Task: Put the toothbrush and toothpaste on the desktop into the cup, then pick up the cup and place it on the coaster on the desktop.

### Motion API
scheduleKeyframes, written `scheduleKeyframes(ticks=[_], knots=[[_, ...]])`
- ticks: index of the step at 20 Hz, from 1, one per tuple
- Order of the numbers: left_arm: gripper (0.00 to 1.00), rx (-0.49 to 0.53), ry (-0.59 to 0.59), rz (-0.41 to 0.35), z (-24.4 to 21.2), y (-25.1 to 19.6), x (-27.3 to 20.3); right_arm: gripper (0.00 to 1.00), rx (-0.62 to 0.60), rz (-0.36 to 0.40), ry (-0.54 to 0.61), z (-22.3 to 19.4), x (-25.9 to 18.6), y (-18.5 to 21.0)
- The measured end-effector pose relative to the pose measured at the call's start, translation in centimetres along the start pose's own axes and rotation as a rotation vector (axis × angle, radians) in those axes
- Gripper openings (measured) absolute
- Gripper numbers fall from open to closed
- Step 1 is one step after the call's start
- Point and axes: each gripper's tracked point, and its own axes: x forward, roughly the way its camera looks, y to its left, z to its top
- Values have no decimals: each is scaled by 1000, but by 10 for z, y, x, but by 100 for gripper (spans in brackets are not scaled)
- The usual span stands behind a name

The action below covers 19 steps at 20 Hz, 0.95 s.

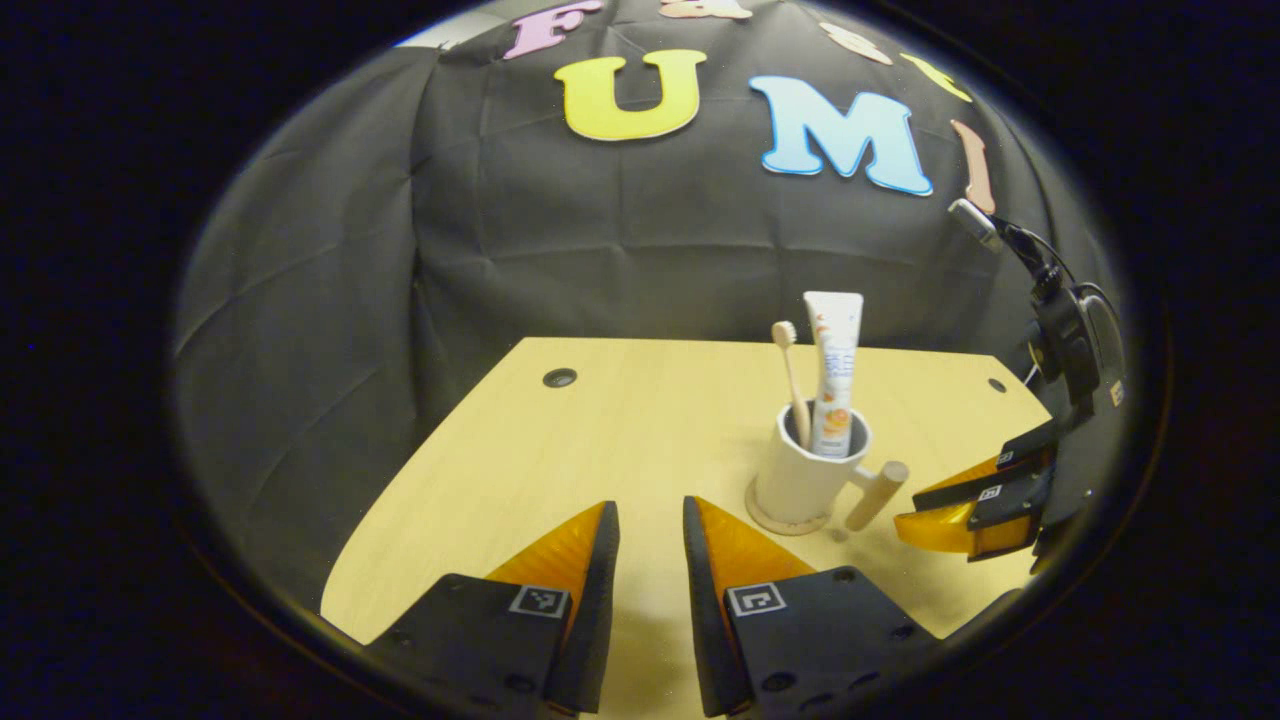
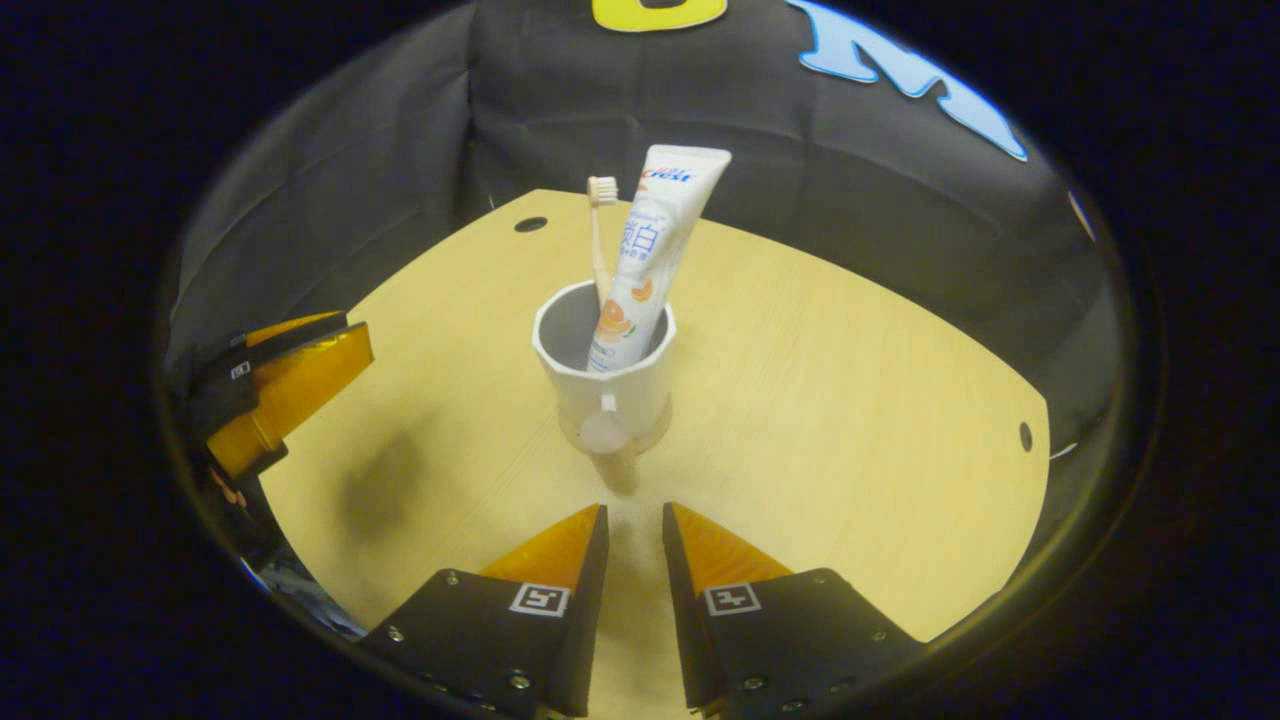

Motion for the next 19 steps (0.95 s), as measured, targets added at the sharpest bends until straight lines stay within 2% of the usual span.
scheduleKeyframes(ticks=[7,9,10,12,15,16,19], knots=[[43,71,-86,-54,51,-55,-44,34,107,-63,-163,23,-78,-15],[37,73,-124,-72,76,-69,-59,34,147,-84,-228,38,-102,-20],[49,72,-144,-80,89,-75,-66,34,166,-98,-263,46,-115,-23],[48,77,-188,-87,118,-84,-79,31,200,-129,-340,65,-143,-32],[48,90,-262,-101,160,-99,-103,34,232,-173,-452,89,-188,-41],[48,93,-291,-108,175,-104,-111,36,233,-196,-490,97,-201,-45],[48,93,-374,-136,216,-120,-136,34,223,-260,-605,115,-242,-52]])
